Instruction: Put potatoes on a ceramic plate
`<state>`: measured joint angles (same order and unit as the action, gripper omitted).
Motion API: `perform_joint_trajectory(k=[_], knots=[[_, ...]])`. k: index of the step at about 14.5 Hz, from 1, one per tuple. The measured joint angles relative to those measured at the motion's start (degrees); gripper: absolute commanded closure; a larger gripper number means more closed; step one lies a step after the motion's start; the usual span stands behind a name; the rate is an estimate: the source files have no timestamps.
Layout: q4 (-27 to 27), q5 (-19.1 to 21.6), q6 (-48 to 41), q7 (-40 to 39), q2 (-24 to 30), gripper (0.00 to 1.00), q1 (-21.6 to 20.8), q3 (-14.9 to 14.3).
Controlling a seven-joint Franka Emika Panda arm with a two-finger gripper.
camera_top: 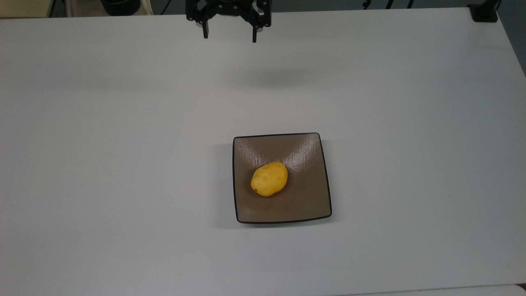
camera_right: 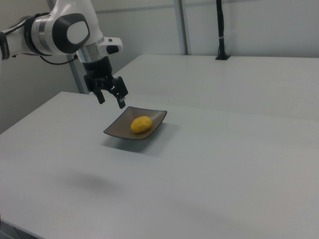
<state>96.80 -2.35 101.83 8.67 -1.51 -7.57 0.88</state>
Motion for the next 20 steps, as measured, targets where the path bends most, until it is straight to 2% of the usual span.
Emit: perform_joint_trajectory(k=[7, 20], knots=[[0.9, 2.7, 3.1, -0.3, 0.0, 0.0, -0.2, -0.7], [2.7, 2.8, 5.1, -0.4, 0.0, 0.0, -0.8, -1.0]])
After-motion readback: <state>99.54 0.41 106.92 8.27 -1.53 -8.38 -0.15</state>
